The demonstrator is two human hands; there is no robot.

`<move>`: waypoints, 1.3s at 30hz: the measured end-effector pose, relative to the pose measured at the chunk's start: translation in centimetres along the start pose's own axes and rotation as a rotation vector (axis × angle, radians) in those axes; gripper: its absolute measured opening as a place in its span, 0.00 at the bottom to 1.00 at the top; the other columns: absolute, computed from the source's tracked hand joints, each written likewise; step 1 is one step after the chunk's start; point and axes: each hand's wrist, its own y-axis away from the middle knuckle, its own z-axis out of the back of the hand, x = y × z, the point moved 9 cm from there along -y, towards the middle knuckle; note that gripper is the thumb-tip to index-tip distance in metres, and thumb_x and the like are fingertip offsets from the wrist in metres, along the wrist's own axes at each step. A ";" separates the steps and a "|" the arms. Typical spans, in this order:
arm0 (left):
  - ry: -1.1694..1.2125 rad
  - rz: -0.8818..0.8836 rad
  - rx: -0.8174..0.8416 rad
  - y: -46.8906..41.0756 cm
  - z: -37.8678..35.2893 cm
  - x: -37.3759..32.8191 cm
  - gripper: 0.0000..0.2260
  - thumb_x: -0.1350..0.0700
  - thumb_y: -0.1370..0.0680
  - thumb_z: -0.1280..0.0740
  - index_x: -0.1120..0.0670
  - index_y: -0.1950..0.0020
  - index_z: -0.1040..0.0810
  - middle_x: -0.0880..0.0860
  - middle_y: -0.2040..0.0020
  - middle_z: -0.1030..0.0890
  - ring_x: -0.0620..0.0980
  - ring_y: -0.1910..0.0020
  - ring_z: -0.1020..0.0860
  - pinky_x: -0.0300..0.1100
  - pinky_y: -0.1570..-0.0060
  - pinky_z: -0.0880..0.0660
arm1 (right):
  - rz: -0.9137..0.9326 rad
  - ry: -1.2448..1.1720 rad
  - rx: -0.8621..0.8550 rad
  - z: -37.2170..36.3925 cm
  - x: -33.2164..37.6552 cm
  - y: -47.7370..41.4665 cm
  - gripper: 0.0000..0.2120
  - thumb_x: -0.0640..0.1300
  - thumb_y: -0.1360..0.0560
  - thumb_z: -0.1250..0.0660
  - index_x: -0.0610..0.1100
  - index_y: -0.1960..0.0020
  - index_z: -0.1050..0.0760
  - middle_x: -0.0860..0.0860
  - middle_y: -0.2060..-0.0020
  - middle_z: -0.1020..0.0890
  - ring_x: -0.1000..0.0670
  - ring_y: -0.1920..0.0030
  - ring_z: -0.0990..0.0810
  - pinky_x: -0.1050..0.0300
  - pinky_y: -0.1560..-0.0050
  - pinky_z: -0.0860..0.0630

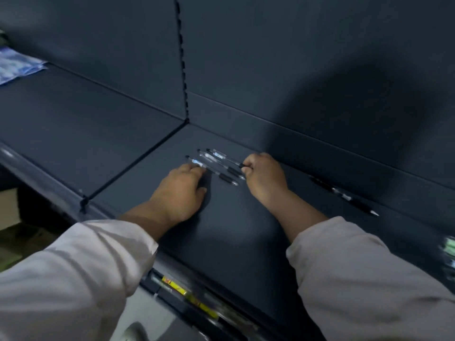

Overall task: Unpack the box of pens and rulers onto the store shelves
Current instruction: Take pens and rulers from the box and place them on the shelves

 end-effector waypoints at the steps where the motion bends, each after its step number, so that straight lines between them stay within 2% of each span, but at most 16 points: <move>1: 0.013 -0.010 0.004 0.0 0.0 0.0 0.23 0.54 0.23 0.37 0.53 0.28 0.34 0.55 0.30 0.32 0.57 0.32 0.32 0.48 0.32 0.35 | -0.003 0.023 0.010 -0.4 0.0 -0.1 0.08 0.43 0.22 0.37 0.42 0.47 0.21 0.44 0.47 0.24 0.44 0.48 0.23 0.57 0.49 0.29; 7: 0.076 -0.036 -0.037 1.3 1.9 1.7 0.24 0.55 0.23 0.36 0.52 0.27 0.34 0.53 0.29 0.33 0.55 0.30 0.35 0.47 0.31 0.37 | 0.018 0.155 -0.045 0.2 2.5 0.5 0.11 0.47 0.22 0.37 0.43 0.45 0.22 0.42 0.46 0.23 0.40 0.44 0.26 0.51 0.45 0.27; 11: 0.025 0.013 -0.117 3.1 5.1 5.2 0.24 0.54 0.23 0.36 0.54 0.27 0.35 0.55 0.28 0.34 0.55 0.29 0.36 0.45 0.30 0.39 | 0.139 0.168 -0.043 -0.4 8.4 1.7 0.12 0.45 0.22 0.39 0.43 0.42 0.23 0.43 0.44 0.24 0.42 0.42 0.28 0.48 0.43 0.28; 13: -0.009 0.038 -0.172 4.4 7.2 8.0 0.25 0.53 0.24 0.34 0.54 0.28 0.33 0.56 0.28 0.33 0.56 0.29 0.36 0.48 0.30 0.38 | 0.219 0.170 -0.021 -1.6 12.5 2.2 0.14 0.45 0.21 0.39 0.43 0.38 0.25 0.45 0.41 0.25 0.43 0.40 0.30 0.47 0.39 0.30; 17: -0.112 0.084 -0.260 8.3 11.9 15.4 0.26 0.51 0.26 0.32 0.54 0.29 0.31 0.59 0.30 0.32 0.58 0.30 0.35 0.50 0.31 0.37 | 0.385 0.168 -0.004 -5.3 22.5 3.9 0.18 0.47 0.21 0.39 0.42 0.33 0.27 0.44 0.36 0.27 0.43 0.36 0.32 0.48 0.35 0.34; 22: -0.208 0.169 -0.317 14.7 17.5 26.1 0.27 0.51 0.26 0.32 0.55 0.28 0.33 0.59 0.29 0.33 0.59 0.30 0.35 0.52 0.32 0.38 | 0.538 0.194 0.071 -11.9 35.3 6.8 0.23 0.51 0.20 0.41 0.46 0.27 0.35 0.46 0.27 0.36 0.45 0.27 0.41 0.51 0.27 0.44; 27: -0.215 0.318 -0.304 21.6 21.7 38.2 0.26 0.50 0.25 0.34 0.55 0.28 0.34 0.58 0.29 0.34 0.60 0.31 0.34 0.53 0.33 0.36 | 0.629 0.202 0.178 -19.7 46.3 9.6 0.26 0.54 0.21 0.41 0.47 0.26 0.38 0.47 0.26 0.38 0.46 0.26 0.42 0.52 0.27 0.45; 30: -0.191 0.445 -0.293 25.8 23.3 44.6 0.26 0.49 0.23 0.36 0.53 0.26 0.37 0.57 0.26 0.38 0.59 0.30 0.36 0.52 0.31 0.38 | 0.659 0.197 0.267 -23.9 51.2 11.0 0.26 0.54 0.21 0.41 0.46 0.26 0.39 0.47 0.25 0.39 0.45 0.26 0.43 0.51 0.26 0.45; 32: -0.177 0.493 -0.282 27.3 23.4 46.5 0.26 0.49 0.23 0.37 0.53 0.26 0.38 0.57 0.26 0.38 0.58 0.29 0.38 0.50 0.30 0.40 | 0.655 0.184 0.328 -25.2 52.3 11.7 0.26 0.53 0.20 0.41 0.46 0.25 0.39 0.47 0.25 0.41 0.45 0.26 0.44 0.51 0.26 0.45; 34: -0.124 0.634 -0.272 30.8 24.4 53.1 0.27 0.48 0.22 0.37 0.52 0.25 0.39 0.56 0.25 0.38 0.57 0.28 0.38 0.48 0.31 0.39 | 0.708 0.200 0.437 -30.7 57.9 12.4 0.27 0.53 0.20 0.41 0.46 0.25 0.40 0.48 0.25 0.41 0.46 0.26 0.44 0.51 0.26 0.45; 39: -0.142 0.687 -0.274 32.0 23.6 56.8 0.26 0.47 0.22 0.37 0.52 0.26 0.37 0.55 0.26 0.35 0.57 0.30 0.34 0.48 0.35 0.37 | 0.743 0.220 0.490 -33.7 59.9 12.3 0.26 0.52 0.20 0.40 0.46 0.25 0.40 0.49 0.27 0.38 0.47 0.27 0.42 0.54 0.28 0.44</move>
